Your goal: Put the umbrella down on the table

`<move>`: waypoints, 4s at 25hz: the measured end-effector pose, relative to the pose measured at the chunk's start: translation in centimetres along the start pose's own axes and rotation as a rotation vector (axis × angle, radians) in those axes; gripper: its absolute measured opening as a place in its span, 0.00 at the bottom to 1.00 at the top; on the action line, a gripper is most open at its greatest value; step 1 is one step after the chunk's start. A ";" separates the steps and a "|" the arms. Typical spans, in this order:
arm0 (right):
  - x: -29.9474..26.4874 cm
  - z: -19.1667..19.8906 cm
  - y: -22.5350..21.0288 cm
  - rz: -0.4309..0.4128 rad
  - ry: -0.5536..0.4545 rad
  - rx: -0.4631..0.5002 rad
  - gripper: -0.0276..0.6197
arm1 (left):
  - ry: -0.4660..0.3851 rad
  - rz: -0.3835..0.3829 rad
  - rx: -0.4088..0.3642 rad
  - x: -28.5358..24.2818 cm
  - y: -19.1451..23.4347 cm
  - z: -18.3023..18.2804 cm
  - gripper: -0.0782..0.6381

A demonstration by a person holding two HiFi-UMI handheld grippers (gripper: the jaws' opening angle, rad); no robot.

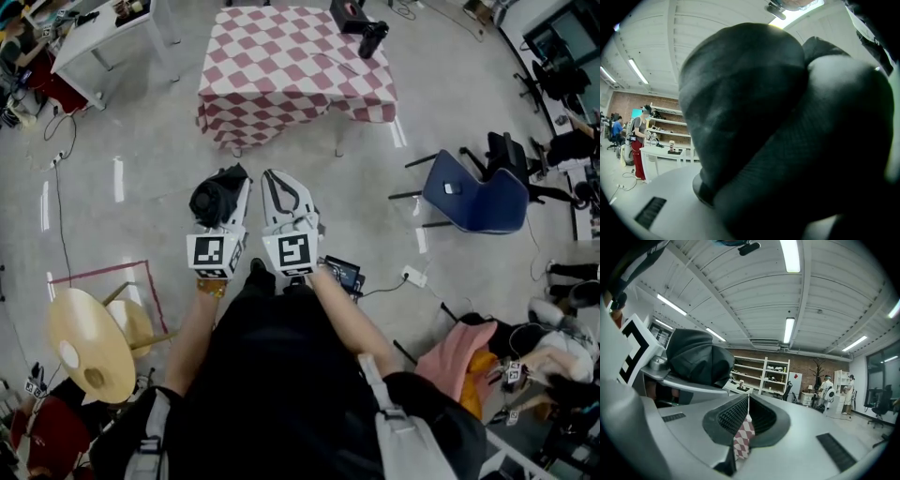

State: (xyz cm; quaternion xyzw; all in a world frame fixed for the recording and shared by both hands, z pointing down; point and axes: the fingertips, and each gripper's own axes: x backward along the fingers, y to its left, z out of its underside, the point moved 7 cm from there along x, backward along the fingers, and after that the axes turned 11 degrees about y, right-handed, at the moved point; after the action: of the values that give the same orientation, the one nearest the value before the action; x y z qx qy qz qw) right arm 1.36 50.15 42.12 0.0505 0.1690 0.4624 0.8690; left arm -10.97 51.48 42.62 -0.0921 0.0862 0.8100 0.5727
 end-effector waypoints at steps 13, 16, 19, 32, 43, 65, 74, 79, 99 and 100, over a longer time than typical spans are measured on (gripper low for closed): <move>-5.7 0.2 -2.4 0.020 0.018 0.000 0.07 | 0.042 0.011 -0.002 -5.5 3.1 -0.4 0.40; -7.0 0.6 -5.0 0.013 0.011 -0.001 0.07 | 0.049 -0.004 -0.005 -8.0 2.5 -1.1 0.40; -8.4 0.9 -7.9 0.003 -0.002 -0.012 0.07 | 0.057 -0.019 -0.004 -10.4 1.7 -2.0 0.40; -13.8 2.2 -14.8 -0.088 -0.021 -0.033 0.07 | 0.059 -0.080 0.016 -17.7 0.7 -4.3 0.40; -21.8 0.1 -14.9 -0.032 0.012 0.006 0.07 | 0.047 -0.014 0.031 -23.2 7.6 -5.8 0.40; -33.5 -1.2 -22.2 -0.034 0.001 -0.012 0.07 | 0.088 -0.026 0.015 -36.3 12.0 -8.6 0.40; -36.2 -0.5 -27.9 -0.069 -0.009 -0.027 0.07 | 0.083 -0.056 0.027 -41.5 10.5 -10.6 0.40; -37.8 0.3 -28.3 -0.093 0.004 -0.024 0.07 | 0.081 -0.051 0.049 -42.3 11.5 -10.9 0.40; -48.3 -2.7 -24.0 -0.054 0.078 0.057 0.07 | 0.061 0.120 0.106 -46.9 25.3 -12.0 0.40; -48.6 -2.8 -23.9 -0.051 0.081 0.058 0.07 | 0.063 0.125 0.106 -47.1 25.8 -11.9 0.40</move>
State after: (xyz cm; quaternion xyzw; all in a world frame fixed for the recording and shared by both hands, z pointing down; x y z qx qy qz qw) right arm -5.83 -3.43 45.65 0.0526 0.2184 0.4367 0.8711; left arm -19.29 -2.84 43.64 -0.0812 0.1526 0.8351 0.5222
